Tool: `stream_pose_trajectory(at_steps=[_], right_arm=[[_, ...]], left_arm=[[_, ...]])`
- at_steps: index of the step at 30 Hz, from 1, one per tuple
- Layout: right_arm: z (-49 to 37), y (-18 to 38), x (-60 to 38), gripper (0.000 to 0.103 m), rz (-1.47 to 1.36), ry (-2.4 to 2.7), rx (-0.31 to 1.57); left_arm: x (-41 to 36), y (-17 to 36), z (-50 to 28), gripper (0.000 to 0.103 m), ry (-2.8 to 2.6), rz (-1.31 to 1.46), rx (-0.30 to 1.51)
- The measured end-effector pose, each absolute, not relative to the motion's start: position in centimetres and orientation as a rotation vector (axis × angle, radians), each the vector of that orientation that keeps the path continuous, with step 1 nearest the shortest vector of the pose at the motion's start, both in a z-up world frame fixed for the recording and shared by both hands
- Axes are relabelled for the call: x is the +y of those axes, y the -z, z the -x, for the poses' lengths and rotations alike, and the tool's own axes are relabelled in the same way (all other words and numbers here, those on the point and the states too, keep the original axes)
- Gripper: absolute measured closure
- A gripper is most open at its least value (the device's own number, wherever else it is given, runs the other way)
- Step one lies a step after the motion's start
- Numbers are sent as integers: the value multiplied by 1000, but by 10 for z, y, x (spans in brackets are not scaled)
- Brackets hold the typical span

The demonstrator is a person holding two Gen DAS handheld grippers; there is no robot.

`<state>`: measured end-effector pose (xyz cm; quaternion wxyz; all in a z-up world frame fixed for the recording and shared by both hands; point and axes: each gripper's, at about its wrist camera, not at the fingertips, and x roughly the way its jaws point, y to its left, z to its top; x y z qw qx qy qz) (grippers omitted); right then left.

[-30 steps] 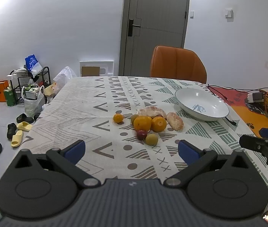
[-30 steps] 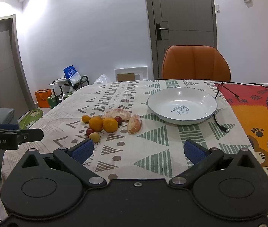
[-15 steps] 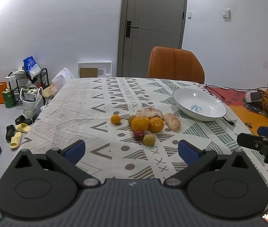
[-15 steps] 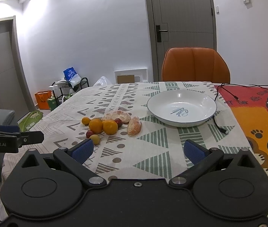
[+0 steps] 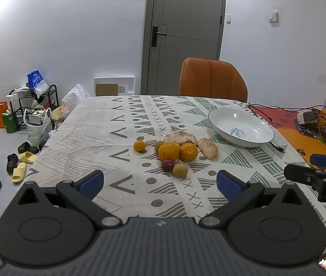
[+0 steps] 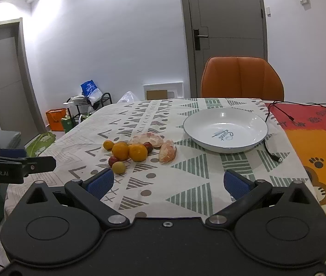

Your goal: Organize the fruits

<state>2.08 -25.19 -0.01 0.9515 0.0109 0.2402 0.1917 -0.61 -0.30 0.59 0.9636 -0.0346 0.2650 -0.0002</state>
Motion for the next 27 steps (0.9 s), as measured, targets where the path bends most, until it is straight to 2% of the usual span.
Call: stream_pose_trajectory(at_steps=[27], right_arm=[[-20, -1, -252, 0, -38, -421, 486]], left_arm=[[-3, -6, 6, 0, -1, 73, 534]])
